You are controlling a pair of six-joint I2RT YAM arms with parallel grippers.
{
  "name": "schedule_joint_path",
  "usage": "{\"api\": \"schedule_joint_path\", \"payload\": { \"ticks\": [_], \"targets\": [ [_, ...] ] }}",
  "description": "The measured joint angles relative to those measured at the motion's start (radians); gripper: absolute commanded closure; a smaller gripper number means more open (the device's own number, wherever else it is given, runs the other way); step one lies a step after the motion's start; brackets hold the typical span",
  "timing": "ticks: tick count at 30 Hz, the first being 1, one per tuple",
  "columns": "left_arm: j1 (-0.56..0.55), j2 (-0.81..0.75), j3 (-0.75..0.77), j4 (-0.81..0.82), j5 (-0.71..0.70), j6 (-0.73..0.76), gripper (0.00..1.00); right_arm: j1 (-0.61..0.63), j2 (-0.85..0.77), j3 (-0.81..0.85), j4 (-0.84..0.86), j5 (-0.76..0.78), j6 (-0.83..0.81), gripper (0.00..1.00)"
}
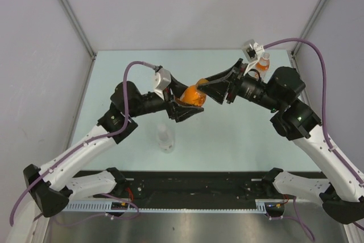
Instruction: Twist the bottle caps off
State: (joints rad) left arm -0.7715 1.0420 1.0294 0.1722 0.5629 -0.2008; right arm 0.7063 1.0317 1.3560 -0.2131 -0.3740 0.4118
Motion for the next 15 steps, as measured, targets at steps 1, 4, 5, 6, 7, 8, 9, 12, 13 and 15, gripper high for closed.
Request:
{"api": "schedule_joint_path", "payload": {
  "ticks": [1,4,5,6,7,8,9,12,13,15],
  "targets": [
    [0.013,0.008,0.006,0.015,0.060,-0.030,1.00,-0.003,-0.007,0.000,0.002,-0.031,-0.017,1.00],
    [0.041,0.029,0.012,0.064,0.203,-0.111,1.00,-0.010,-0.026,0.000,0.003,-0.113,-0.069,1.00],
    [0.049,0.038,0.014,0.085,0.252,-0.141,1.00,-0.011,-0.032,0.000,0.002,-0.144,-0.088,1.00],
    [0.056,0.051,0.021,0.108,0.307,-0.174,1.00,-0.012,-0.040,0.000,0.002,-0.180,-0.111,1.00],
    [0.058,0.061,0.026,0.125,0.340,-0.198,1.00,-0.013,-0.046,0.000,0.002,-0.202,-0.125,1.00],
    [0.060,0.071,0.032,0.145,0.378,-0.224,1.00,-0.014,-0.053,0.000,0.003,-0.232,-0.142,1.00],
    [0.061,0.087,0.041,0.172,0.427,-0.259,1.00,-0.015,-0.060,0.000,0.003,-0.257,-0.160,1.00],
    [0.061,0.121,0.053,0.249,0.526,-0.349,1.00,-0.016,-0.078,0.000,0.001,-0.328,-0.208,1.00],
    [0.061,0.131,0.054,0.278,0.554,-0.381,1.00,-0.016,-0.081,0.000,0.001,-0.350,-0.224,1.00],
    [0.061,0.148,0.054,0.334,0.606,-0.441,1.00,-0.016,-0.084,0.000,-0.001,-0.388,-0.247,1.00]
  ]
}}
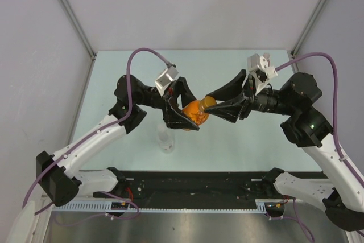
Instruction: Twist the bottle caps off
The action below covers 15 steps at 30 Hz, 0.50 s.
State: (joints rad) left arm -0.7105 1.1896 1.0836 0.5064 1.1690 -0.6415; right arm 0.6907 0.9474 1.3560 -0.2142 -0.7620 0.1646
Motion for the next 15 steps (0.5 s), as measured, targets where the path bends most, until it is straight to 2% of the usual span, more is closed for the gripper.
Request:
{"api": "schedule_joint_path", "payload": {
  "ticks": [7,15],
  "targets": [
    [0.000,0.052,0.000,0.229,0.122,-0.231,1.00,0.000,-0.014,0.000,-0.003,-0.118,-0.084,1.00],
    [-0.001,0.122,0.000,0.506,0.197,-0.497,1.00,-0.001,-0.019,0.000,-0.015,-0.203,-0.162,1.00]
  ]
}}
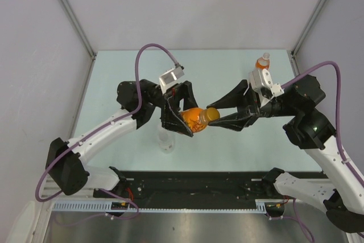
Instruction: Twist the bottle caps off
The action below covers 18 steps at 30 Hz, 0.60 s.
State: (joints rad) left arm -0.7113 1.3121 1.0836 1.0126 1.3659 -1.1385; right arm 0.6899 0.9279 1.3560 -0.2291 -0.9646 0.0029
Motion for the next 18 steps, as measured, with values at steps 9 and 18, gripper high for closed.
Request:
{"api": "schedule_joint_path", "payload": {
  "ticks": [9,18],
  "targets": [
    [0.000,0.048,0.002,0.147,0.029,-0.140,1.00,-0.008,-0.010,0.000,-0.034,-0.015,-0.040,1.00],
    [0.009,0.048,0.031,0.121,0.017,-0.097,1.00,-0.054,-0.077,0.000,-0.016,-0.047,0.026,1.00]
  ]
}}
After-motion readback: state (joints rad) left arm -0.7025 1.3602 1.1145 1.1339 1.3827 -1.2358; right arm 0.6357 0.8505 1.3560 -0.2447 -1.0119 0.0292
